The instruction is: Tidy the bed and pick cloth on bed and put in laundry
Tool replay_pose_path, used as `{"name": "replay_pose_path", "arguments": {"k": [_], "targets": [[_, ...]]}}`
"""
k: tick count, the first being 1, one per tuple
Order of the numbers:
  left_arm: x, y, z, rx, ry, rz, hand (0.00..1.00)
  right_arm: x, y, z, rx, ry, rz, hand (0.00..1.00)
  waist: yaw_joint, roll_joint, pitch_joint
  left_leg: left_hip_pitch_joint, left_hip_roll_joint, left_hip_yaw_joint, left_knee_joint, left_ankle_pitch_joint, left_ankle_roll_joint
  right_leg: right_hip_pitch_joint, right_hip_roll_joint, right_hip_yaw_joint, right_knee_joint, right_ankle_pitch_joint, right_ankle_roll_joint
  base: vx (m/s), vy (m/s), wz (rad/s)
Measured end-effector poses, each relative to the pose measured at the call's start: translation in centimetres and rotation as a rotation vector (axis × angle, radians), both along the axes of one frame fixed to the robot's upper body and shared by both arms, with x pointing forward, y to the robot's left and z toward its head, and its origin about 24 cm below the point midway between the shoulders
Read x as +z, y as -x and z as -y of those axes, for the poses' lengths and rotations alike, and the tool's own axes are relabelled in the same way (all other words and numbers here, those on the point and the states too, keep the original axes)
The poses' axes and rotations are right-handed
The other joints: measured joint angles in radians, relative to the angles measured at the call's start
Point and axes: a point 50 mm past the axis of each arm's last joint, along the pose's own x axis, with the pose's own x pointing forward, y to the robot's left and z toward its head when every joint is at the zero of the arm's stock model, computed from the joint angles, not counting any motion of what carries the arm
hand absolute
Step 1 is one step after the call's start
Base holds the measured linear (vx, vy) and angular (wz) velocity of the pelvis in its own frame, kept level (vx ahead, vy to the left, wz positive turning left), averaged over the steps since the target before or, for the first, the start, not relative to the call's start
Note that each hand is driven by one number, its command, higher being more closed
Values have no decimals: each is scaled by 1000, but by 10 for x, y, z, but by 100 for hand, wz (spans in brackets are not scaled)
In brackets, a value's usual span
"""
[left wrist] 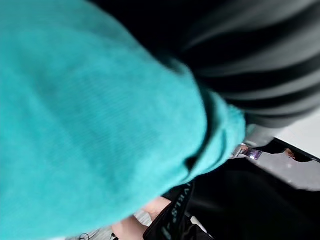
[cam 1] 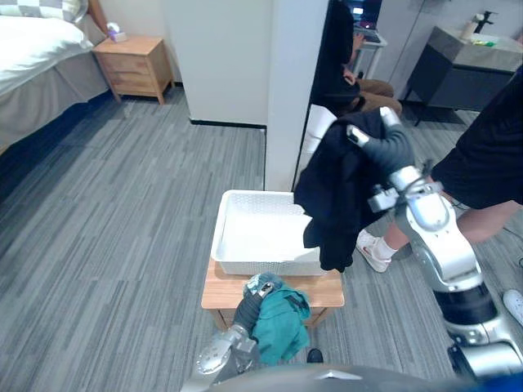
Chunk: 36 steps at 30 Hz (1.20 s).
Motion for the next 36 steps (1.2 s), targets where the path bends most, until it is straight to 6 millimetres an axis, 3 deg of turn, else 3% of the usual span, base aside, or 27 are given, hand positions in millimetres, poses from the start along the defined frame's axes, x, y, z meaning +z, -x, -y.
{"name": "replay_pose_path", "arguments": {"k": [6, 10, 13, 17, 20, 25, 28, 31, 34, 36], "targets": [[1, -4, -1, -7, -3, 10, 100, -2, -21, -18, 41, 54, -68, 100, 27, -1, 1, -3, -10, -38, -8, 8, 12, 12, -12, -30, 0, 0, 0, -19, -13, 19], [1, -6, -8, -1, -13, 1, 100, -4, -36, -18, 4, 67, -101, 100, 47, -6, 5, -23, -18, -67, -6, 15, 18, 9, -25, -51, 0, 0, 0, -41, -20, 21], [0, -9, -25, 11, -64, -8, 100, 5, -47, -28, -6, 70, -89, 100, 69, -26, 36, -68, -17, -86, 10, 18, 16, -16, -28, -56, 0, 3, -4, -64, -53, 14], [4, -20, -41, 26, -113, 13, 100, 16, -54, -34, -45, 22, -68, 100, 77, -55, 82, -152, -13, -115, 35, 25, 12, -77, -29, -74, 3, 12, -17, -80, -69, 18], [13, -35, -45, 27, -134, 63, 100, 16, -59, -35, -70, -14, -78, 100, 85, -58, 145, -212, -14, -120, 51, 37, 10, -124, -30, -74, 7, 23, -32, -46, -38, 10], [28, -60, -49, 70, -159, 142, 100, 8, -69, -39, -112, -49, -143, 100, 102, -34, 254, -270, -9, -123, 76, 39, 9, -174, -24, -62, 7, 44, -47, -1, -2, 1], [49, -76, -43, 69, -148, 250, 100, 29, -78, -39, -135, -60, -114, 100, 101, -9, 325, -320, -16, -124, 88, 43, 15, -221, -33, -45, 7, 62, -46, -21, 15, 1], [61, -84, -37, 78, -124, 315, 100, 50, -85, -38, -152, -62, -75, 100, 100, 42, 387, -343, -27, -123, 95, 47, 21, -244, -45, -46, 4, 79, -41, 0, 37, 3], [65, -88, -36, 102, -116, 339, 100, 52, -87, -36, -161, -58, -72, 100, 100, 78, 408, -354, -39, -126, 91, 52, 27, -252, -57, -48, 1, 80, -39, 25, 40, 7], [68, -90, -35, 103, -113, 359, 100, 49, -89, -34, -171, -54, -87, 100, 98, 86, 410, -370, -49, -128, 92, 61, 32, -266, -69, -51, 1, 82, -36, 34, 48, 11]]}}
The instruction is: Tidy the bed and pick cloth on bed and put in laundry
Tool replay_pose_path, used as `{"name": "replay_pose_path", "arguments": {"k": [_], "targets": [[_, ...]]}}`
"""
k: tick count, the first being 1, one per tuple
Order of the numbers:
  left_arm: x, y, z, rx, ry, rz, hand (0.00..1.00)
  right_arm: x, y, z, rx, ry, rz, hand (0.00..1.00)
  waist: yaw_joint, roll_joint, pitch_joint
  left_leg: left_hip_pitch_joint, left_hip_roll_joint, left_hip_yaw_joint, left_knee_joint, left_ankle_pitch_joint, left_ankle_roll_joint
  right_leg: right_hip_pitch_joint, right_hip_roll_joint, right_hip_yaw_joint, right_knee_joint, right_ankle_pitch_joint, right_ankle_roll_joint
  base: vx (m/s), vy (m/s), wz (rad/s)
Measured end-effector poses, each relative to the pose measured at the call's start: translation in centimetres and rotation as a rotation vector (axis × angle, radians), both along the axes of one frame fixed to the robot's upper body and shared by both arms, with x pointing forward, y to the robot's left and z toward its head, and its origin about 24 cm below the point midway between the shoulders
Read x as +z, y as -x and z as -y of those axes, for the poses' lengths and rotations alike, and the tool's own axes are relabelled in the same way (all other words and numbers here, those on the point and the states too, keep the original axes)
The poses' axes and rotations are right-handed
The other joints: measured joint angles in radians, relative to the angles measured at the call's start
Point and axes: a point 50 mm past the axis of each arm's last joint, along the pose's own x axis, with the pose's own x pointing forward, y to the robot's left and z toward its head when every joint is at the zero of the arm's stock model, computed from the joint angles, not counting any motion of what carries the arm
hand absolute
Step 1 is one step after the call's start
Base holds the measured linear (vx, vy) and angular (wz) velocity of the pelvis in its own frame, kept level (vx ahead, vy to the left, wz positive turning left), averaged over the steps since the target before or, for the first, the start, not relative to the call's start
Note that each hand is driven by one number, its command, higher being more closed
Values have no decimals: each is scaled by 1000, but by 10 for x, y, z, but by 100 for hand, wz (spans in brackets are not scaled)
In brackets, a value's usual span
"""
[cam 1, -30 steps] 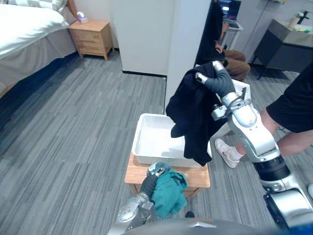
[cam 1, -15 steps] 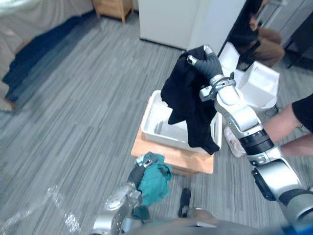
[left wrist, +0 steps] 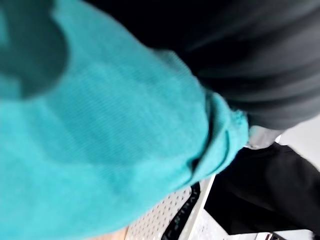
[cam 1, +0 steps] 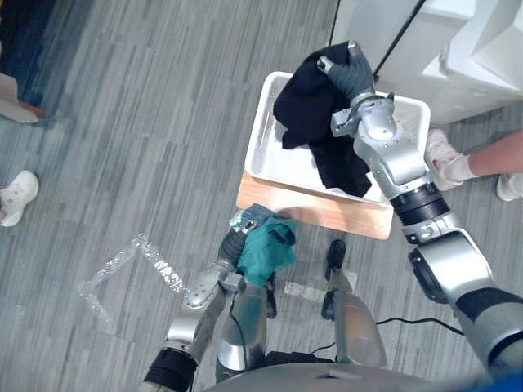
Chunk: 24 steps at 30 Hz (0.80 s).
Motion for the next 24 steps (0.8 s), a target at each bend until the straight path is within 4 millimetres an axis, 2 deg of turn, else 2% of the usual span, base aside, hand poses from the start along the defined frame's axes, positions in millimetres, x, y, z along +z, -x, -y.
{"name": "replay_pose_path", "arguments": {"k": [1, 4, 6, 11, 14, 15, 17, 19, 24], "targets": [[3, -2, 1, -3, 3, 19, 100, 1, 0, 2, -5, 5, 4, 100, -2, 8, 4, -18, -7, -1, 0, 7, 3, -16, -8, -2, 0, 8, 11, 41, 51, 15], [5, -5, 10, -36, 7, 27, 100, -2, -3, 10, -27, 23, -5, 100, -9, 37, 17, -29, -20, -5, 0, 9, 6, -22, -25, -4, 0, 9, 13, 41, 39, 9], [5, -4, 12, -40, 12, 33, 100, -2, -3, 9, -22, 25, 3, 100, -17, 48, 22, -28, -22, 0, 2, 9, 6, -22, -32, -3, 0, 18, 24, 51, 36, -1], [9, -8, 13, -33, 37, 54, 100, -7, -2, 10, -29, 45, 29, 100, -28, 52, 20, -24, -30, 10, 19, 9, 6, -20, -41, 5, 1, 33, 17, 55, 36, -8], [10, -8, 12, -29, 43, 63, 100, -18, -1, 10, -27, 44, 17, 100, -34, 58, 16, -16, -35, 12, 20, 9, 6, -17, -45, 6, 3, 33, 17, 61, 16, -8], [10, -8, 12, -28, 43, 64, 100, -21, -1, 9, -26, 45, 10, 0, -36, 59, 16, -15, -35, 13, 20, 9, 6, -17, -45, 6, 4, 33, 17, 63, 0, -6], [10, -9, 12, -28, 43, 64, 100, -29, 0, 5, -17, 46, -8, 0, -52, 63, 13, -14, -36, 14, 27, 9, 6, -15, -46, 7, 5, 33, 17, 66, -7, -3], [10, -9, 13, -29, 45, 65, 100, -36, 2, 4, -21, 70, -13, 0, -53, 68, 10, -11, -35, 25, 41, 9, 6, -11, -47, 15, 7, 33, 17, 69, -14, -12], [8, -8, 15, -22, 57, 62, 100, -58, 6, 8, -36, 96, -40, 0, -62, 101, -16, 9, -36, 41, 86, 9, 6, 21, -53, 31, 8, 33, 17, 64, -19, -12]]}}
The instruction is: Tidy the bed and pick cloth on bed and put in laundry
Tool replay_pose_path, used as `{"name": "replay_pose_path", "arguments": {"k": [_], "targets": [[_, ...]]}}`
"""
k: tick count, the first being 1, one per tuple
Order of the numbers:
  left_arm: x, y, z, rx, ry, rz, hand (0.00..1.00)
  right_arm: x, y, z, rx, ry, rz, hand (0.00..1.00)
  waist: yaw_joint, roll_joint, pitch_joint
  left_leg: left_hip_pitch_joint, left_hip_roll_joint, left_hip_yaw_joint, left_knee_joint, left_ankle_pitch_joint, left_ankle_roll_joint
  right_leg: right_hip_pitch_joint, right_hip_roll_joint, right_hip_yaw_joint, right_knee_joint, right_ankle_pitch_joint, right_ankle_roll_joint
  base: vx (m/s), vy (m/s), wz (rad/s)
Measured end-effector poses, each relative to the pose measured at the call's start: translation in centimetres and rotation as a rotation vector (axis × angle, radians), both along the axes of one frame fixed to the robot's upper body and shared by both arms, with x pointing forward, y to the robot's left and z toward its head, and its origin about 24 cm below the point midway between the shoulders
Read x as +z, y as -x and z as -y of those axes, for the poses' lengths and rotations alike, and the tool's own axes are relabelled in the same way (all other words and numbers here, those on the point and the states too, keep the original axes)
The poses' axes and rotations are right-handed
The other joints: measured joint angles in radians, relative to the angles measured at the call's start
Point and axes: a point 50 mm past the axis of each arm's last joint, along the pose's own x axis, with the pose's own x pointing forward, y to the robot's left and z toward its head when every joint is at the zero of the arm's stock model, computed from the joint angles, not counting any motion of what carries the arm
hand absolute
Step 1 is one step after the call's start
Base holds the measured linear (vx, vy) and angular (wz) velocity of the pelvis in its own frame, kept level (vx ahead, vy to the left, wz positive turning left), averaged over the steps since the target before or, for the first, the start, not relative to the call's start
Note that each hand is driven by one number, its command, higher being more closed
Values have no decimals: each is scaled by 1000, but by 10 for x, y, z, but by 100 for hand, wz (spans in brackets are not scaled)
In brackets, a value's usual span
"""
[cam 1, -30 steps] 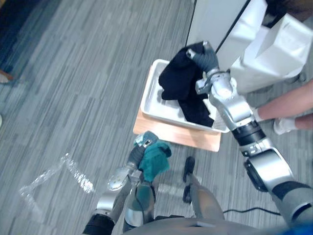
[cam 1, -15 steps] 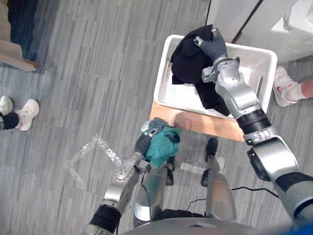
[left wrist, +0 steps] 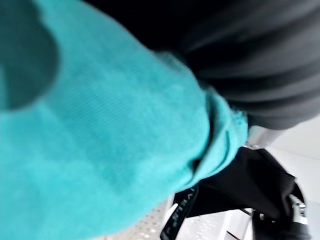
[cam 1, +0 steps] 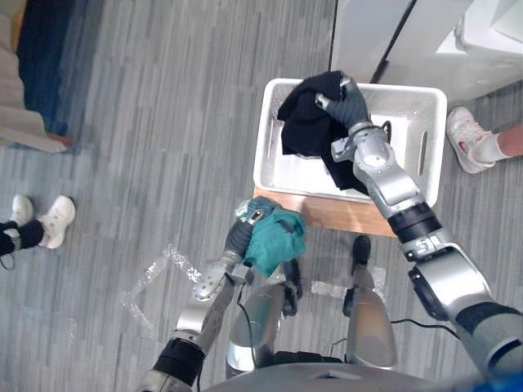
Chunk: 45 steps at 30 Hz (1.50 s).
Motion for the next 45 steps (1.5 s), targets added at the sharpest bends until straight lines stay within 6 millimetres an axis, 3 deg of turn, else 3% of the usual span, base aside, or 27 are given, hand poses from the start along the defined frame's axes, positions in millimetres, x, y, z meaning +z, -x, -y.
{"name": "replay_pose_path", "arguments": {"k": [6, 8, 9, 10, 11, 12, 17, 24, 27, 32, 35, 36, 41, 45], "targets": [[-6, 2, 0, 4, -4, -18, 100, -14, 11, -1, 3, -7, 9, 0, -16, 7, -35, 34, 1, 27, 11, 0, 0, 23, 2, 31, 1, 0, 0, 56, -27, -15], [-6, 3, 1, -3, -4, -20, 100, -18, 15, -2, 7, -8, 10, 0, -16, 1, -39, 14, 7, 28, 93, -4, -6, 41, -11, 31, 2, 1, -1, 44, -21, -3], [-7, 4, 1, -3, -3, -26, 100, -20, 17, -4, 10, -3, 12, 0, -14, -15, -49, -29, 20, 33, 128, -55, -6, 48, -26, 39, 7, 1, -1, -23, -15, -9], [-12, 9, 2, -7, -2, -45, 100, -20, 18, -8, 20, -11, 14, 0, -18, 5, -81, 7, 42, 33, -102, 36, -9, 49, 5, 36, 4, -2, 1, -43, 15, -22], [-13, 10, 4, -14, -4, -51, 100, -19, 18, -7, 19, -10, 18, 0, -13, 8, -86, 29, 53, 36, -129, 26, 11, 54, 19, 39, 4, -10, 11, -50, 67, -20], [-15, 12, 4, -20, -10, -60, 100, -19, 19, -10, 27, -14, 18, 0, -15, -23, -101, 47, 41, 47, -158, 38, 15, 55, 13, 30, 10, -14, 15, -18, 89, -11], [-28, 26, 2, -20, -22, -130, 100, -13, 32, -15, 73, -37, 64, 0, -13, -68, -136, 86, 40, 61, -157, 37, 14, 83, 12, 31, 28, -24, 16, 10, 22, -3], [-39, 40, 1, -33, -46, -191, 100, -34, 43, -5, 49, -44, -9, 0, -23, -89, -197, 141, 64, 84, -184, 34, -1, 111, 44, 53, 28, -34, 2, 8, -51, -13], [-45, 47, 0, -32, -58, -216, 100, -36, 47, 3, 23, -65, -15, 0, -31, -110, -217, 155, 74, 104, -195, 33, -7, 114, 56, 57, 26, -40, -2, -37, -75, -14], [-63, 66, -4, -28, -66, -312, 100, -49, 58, 27, -76, -106, -57, 0, -42, -142, -265, 188, 69, 132, -220, 37, -15, 125, 59, 94, 22, -75, 9, -56, -88, -19], [-74, 80, -9, -11, -70, -374, 100, -77, 73, 62, -225, -147, -136, 0, -56, -167, -306, 200, 60, 136, -239, 35, -33, 136, 51, 110, 27, -146, 30, -39, -121, -4], [-79, 87, -9, 0, -63, -402, 100, -95, 85, 84, -319, -160, -190, 0, -63, -160, -323, 214, 67, 136, -259, 47, -45, 136, 63, 112, 35, -158, 31, 22, -125, -4], [-90, 105, -14, 42, -58, -469, 100, -143, 132, 144, -609, -179, -342, 0, -92, -131, -345, 271, 91, 154, -313, 84, -64, 153, 106, 114, 42, -168, 24, 37, -95, -13], [-95, 107, -27, 100, -64, -487, 100, -178, 164, 167, -731, -191, -458, 0, -116, -125, -354, 300, 105, 160, -314, 84, -72, 176, 121, 111, 49, -181, 23, 4, -55, -5]]}}
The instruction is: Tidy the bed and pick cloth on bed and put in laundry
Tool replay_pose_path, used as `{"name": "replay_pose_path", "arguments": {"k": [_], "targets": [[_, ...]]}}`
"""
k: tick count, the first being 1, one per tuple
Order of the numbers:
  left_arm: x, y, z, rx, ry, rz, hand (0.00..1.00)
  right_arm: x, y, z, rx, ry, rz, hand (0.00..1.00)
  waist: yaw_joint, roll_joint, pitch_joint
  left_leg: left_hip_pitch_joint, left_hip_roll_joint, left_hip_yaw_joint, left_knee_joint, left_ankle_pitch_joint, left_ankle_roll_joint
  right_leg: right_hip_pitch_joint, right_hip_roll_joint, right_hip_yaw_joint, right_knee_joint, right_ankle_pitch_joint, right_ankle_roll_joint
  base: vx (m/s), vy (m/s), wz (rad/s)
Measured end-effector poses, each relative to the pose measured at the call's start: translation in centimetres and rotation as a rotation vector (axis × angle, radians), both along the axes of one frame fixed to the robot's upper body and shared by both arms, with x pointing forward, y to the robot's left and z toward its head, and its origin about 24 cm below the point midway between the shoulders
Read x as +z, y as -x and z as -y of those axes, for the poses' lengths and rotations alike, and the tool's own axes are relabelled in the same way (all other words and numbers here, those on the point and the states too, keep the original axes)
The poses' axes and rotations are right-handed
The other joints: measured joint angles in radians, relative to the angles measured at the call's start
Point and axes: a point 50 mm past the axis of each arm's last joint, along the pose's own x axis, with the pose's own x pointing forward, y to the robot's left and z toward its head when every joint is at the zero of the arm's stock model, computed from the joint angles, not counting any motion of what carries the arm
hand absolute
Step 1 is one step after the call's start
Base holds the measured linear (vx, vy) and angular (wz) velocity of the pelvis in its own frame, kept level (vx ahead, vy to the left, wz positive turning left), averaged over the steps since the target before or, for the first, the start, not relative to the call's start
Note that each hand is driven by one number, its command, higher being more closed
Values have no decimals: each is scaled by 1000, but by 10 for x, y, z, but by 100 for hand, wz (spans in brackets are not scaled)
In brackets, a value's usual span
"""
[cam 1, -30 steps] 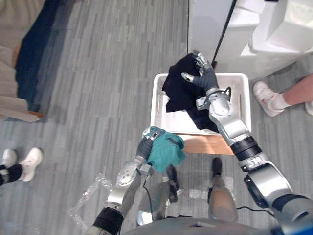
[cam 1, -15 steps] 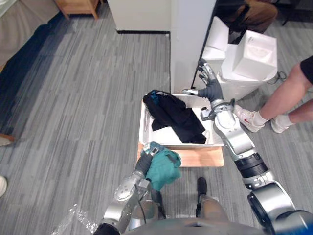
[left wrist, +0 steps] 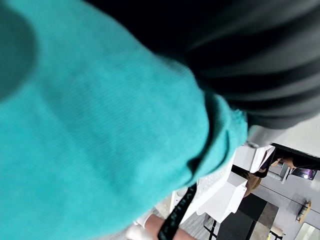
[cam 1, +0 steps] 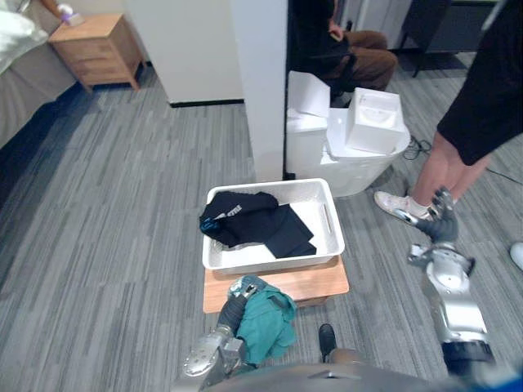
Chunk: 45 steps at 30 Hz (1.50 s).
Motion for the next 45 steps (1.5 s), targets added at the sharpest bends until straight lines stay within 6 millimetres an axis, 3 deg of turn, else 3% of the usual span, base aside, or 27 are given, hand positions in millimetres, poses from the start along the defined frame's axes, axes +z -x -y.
{"name": "replay_pose_path", "arguments": {"k": [2, 3, 7, 10, 12, 15, 20, 24, 25, 28, 29, 30, 34, 36, 39, 42, 45], "targets": [[-6, 6, -8, 37, -8, -34, 100, -38, 32, 2, -42, -73, -124, 0, 4, 2, -14, 26, 8, 0, -1, -2, -5, 25, 1, -6, 2, -7, -1, -3, -10, 2], [-8, 7, -9, 44, -10, -45, 100, -47, 39, 0, -45, -102, -155, 0, 5, 2, -18, 30, 12, 0, -1, -3, -6, 31, 0, -9, 2, -10, 0, -20, -24, 6], [-27, 24, -20, 182, 10, -160, 100, -117, 102, -29, -72, -329, -428, 0, 22, -1, -54, 60, 15, -16, -12, -3, -8, 75, -9, -53, -1, -27, 4, -26, -24, 25], [-43, 40, -37, 351, 0, -274, 100, -152, 144, -54, -83, -490, -599, 0, 29, -5, -73, 56, 13, -63, -16, -6, -11, 101, -23, -116, -15, -47, 6, -21, -31, 45], [-48, 45, -47, 452, -2, -317, 100, -162, 161, -64, -63, -555, -667, 0, 53, -9, -79, 50, 8, -84, -16, -8, -14, 112, -33, -149, -21, -49, 9, 11, -14, 39], [-54, 48, -61, 676, 27, -385, 100, -169, 177, -62, -22, -580, -769, 0, 65, -9, -83, 26, -5, -144, -16, 4, 2, 137, -54, -219, -35, -46, 22, 58, 1, 59], [-55, 57, -90, 1045, 36, -479, 100, -171, 178, -64, 35, -636, -815, 0, 72, -12, -83, 25, -22, -198, -16, 7, 5, 177, -74, -287, -41, -57, 32, 54, 10, 41], [-40, 63, -136, 1369, 17, -454, 100, -171, 176, -63, 69, -651, -799, 0, 72, 1, -78, 28, -34, -200, -11, 7, 5, 202, -89, -325, -42, -68, 40, 31, 4, 26], [-24, 59, -164, 1472, 37, -350, 100, -170, 176, -62, 75, -647, -794, 0, 72, 5, -76, 28, -34, -199, -11, 7, 5, 205, -90, -331, -41, -72, 40, -3, -9, 15], [16, 45, -210, 1567, 32, -94, 100, -169, 174, -59, 83, -626, -776, 0, 73, 18, -69, 27, -30, -199, -11, 7, 4, 204, -88, -332, -37, -76, 37, -12, -23, 4], [45, 33, -233, 1585, 27, 88, 100, -168, 173, -57, 94, -608, -771, 0, 73, 27, -64, 27, -28, -197, -11, 6, 4, 203, -86, -332, -36, -77, 36, -28, -36, -1], [57, 28, -240, 1588, 32, 159, 100, -168, 172, -57, 98, -601, -770, 0, 73, 30, -62, 27, -27, -196, -11, 6, 3, 203, -86, -332, -36, -77, 36, -34, -46, -2], [137, -2, -266, 1476, -55, 587, 100, -166, 170, -55, 135, -555, -764, 0, 70, 37, -63, 29, -15, -187, -11, 3, -1, 203, -74, -325, -37, -80, 31, -9, -44, -4], [176, -19, -262, 1370, -135, 762, 100, -165, 169, -55, 147, -533, -756, 0, 70, 38, -63, 38, -6, -170, -10, -2, -8, 202, -64, -307, -36, -82, 28, 10, -51, -24], [226, -43, -233, 1145, -379, 960, 100, -165, 174, -56, 146, -516, -770, 0, 70, 36, -72, 57, 13, -120, 5, -24, -28, 198, -45, -252, -32, -89, 17, 37, -49, -44], [248, -66, -195, 911, -498, 1060, 100, -165, 175, -57, 147, -511, -775, 0, 62, 31, -83, 64, 29, -64, 38, -37, -41, 192, -31, -211, -23, -95, 7, 45, -53, -41], [252, -77, -167, 766, -505, 1113, 100, -165, 176, -57, 143, -506, -773, 0, 45, 32, -87, 74, 35, -23, 51, -43, -47, 183, -19, -170, -17, -95, 5, 22, -55, -42]]}}
